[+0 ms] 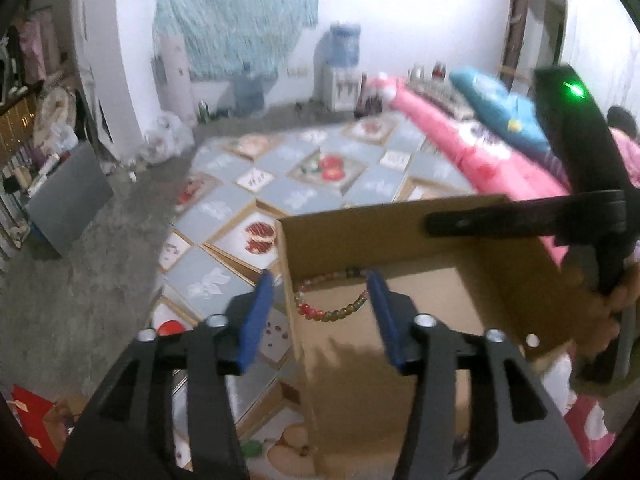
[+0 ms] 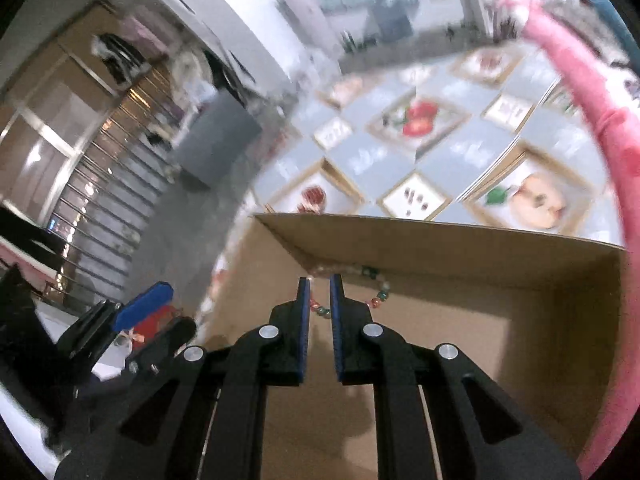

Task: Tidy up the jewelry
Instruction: 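Move both grippers back down to the black smartwatch on the table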

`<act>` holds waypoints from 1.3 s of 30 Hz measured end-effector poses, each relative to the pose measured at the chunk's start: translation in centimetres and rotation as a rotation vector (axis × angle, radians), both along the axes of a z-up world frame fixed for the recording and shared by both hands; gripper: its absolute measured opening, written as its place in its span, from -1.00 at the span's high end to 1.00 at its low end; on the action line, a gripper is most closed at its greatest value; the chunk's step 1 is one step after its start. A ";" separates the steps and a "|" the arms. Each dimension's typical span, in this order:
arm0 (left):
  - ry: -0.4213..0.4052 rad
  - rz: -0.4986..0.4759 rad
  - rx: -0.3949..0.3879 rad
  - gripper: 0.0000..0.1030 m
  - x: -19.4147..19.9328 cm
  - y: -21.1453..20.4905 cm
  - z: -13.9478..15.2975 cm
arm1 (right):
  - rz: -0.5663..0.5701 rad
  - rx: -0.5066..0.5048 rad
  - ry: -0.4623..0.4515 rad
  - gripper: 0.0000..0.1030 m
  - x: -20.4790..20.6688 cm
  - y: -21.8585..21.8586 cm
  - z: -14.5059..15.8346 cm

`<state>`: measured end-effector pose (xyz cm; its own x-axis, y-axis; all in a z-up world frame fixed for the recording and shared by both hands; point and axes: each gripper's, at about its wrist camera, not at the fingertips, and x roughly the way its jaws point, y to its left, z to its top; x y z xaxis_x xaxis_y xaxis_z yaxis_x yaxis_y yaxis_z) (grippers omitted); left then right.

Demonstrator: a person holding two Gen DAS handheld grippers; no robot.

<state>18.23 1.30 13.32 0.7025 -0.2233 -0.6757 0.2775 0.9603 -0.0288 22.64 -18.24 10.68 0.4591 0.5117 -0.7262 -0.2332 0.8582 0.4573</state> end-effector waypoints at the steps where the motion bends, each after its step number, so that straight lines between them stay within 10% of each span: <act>1: -0.029 0.001 -0.011 -0.20 -1.5 0.6 0.6 | 0.003 0.012 -0.040 0.75 -1.8 -0.9 1.1; 8: -0.074 -0.020 -0.061 -0.57 -10.3 2.9 1.0 | -0.015 0.083 -0.190 0.60 -14.1 -6.7 3.6; 14: 0.058 -0.044 0.013 -0.64 -13.4 0.9 -5.2 | -0.100 0.054 -0.075 0.49 -20.7 -7.6 -3.0; 23: 0.139 -0.007 0.148 -0.64 -12.7 -1.5 -12.6 | -0.136 -0.297 0.091 0.48 -21.5 -3.4 -11.9; 39: 0.213 0.099 0.212 -0.71 -9.1 -1.4 -15.9 | -0.095 -0.430 0.045 -0.10 -22.0 0.6 -14.1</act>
